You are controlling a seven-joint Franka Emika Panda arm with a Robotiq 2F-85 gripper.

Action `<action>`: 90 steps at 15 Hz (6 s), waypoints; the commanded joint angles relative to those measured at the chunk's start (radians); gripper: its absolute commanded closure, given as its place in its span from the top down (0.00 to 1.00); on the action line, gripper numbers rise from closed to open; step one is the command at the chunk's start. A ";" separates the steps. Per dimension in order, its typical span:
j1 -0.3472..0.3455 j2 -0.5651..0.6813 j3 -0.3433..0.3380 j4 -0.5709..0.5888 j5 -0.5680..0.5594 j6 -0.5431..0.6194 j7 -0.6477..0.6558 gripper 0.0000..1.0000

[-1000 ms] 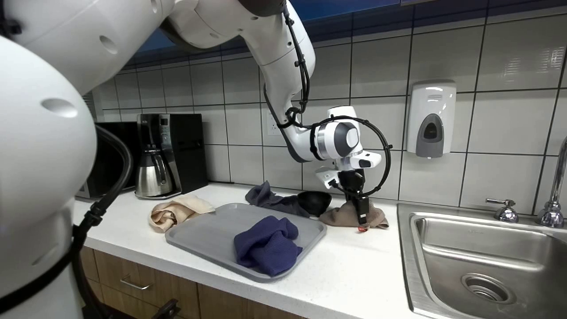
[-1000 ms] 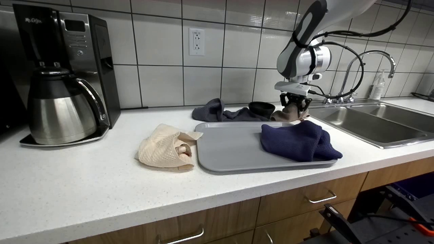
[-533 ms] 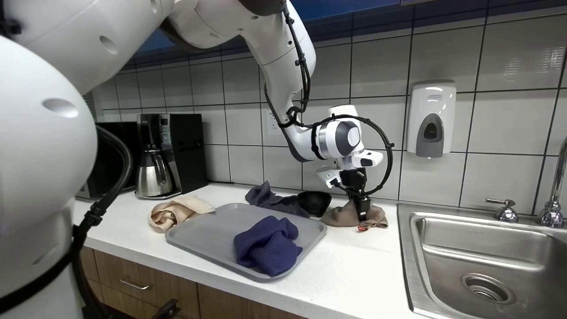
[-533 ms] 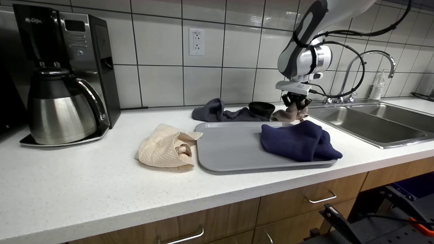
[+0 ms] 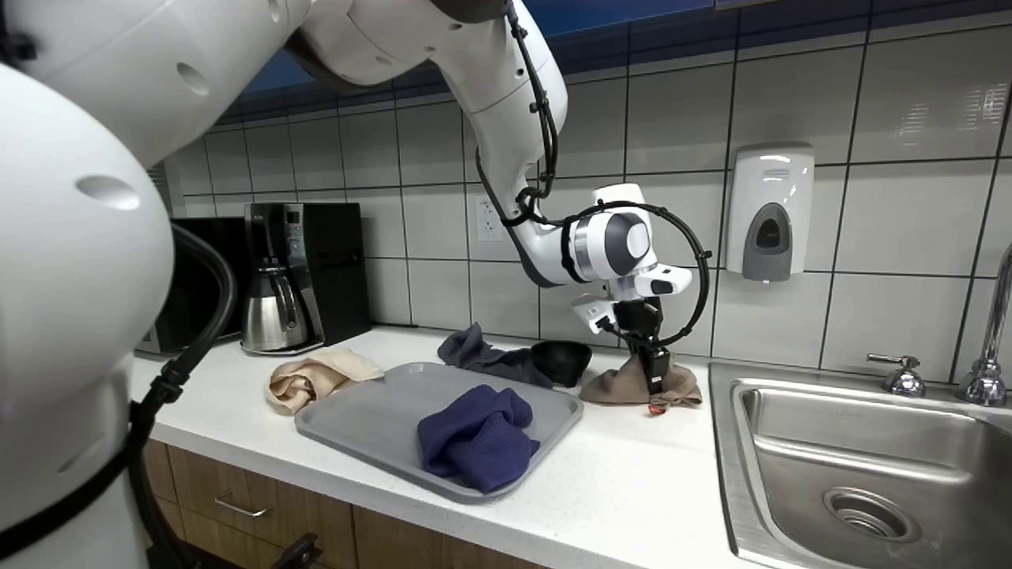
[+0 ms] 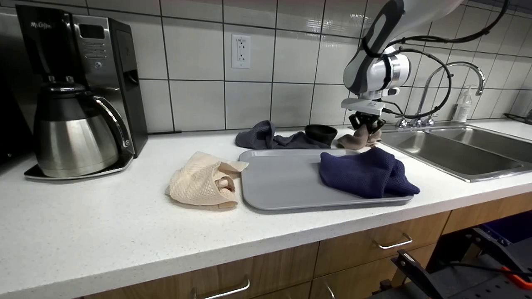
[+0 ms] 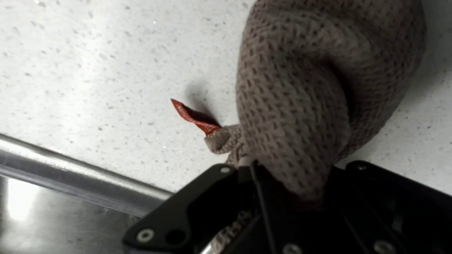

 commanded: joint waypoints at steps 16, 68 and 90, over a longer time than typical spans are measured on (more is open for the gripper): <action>-0.002 -0.299 -0.002 -0.210 -0.009 0.018 -0.092 0.03; 0.072 -0.635 0.245 -0.656 -0.326 -0.067 -0.161 0.03; 0.174 -0.455 0.147 -0.629 -0.497 -0.117 -0.034 0.46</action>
